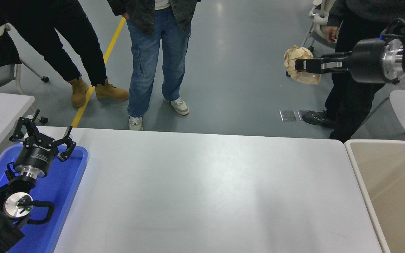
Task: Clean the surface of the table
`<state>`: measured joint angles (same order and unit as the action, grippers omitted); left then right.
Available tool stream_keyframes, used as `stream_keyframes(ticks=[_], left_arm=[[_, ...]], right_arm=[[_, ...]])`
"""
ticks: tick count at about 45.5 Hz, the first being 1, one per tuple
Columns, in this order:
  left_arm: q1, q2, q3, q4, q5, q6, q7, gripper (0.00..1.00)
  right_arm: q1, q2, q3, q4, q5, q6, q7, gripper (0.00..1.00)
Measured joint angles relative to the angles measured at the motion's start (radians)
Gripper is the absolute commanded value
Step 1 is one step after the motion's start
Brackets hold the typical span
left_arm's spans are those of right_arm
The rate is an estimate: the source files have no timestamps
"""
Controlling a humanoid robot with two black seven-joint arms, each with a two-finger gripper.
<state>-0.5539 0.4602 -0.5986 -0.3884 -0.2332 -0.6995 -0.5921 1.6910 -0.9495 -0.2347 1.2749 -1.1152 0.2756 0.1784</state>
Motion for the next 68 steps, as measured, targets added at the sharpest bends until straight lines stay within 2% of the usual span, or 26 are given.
stream_keyframes(ticks=[21,35,48,68], left_arm=[[0.000,0.000,-0.001,0.000,0.000,0.000,0.000,1.00],[0.000,0.000,-0.001,0.001,0.000,0.000,0.000,1.00],[0.000,0.000,-0.001,0.001,0.000,0.000,0.000,1.00],[0.000,0.001,0.000,0.000,0.000,0.001,0.000,1.00]], right_arm=[[-0.214,-0.048,0.005,-0.382,0.089,-0.021,0.001,0.00],[-0.429,-0.006,0.006,-0.665,0.198,-0.104,0.001,0.00],[-0.633,0.098,0.005,-0.894,0.309,-0.235,-0.001,0.00],[-0.905,0.361,0.005,-1.206,0.471,-0.440,-0.010,0.00]])
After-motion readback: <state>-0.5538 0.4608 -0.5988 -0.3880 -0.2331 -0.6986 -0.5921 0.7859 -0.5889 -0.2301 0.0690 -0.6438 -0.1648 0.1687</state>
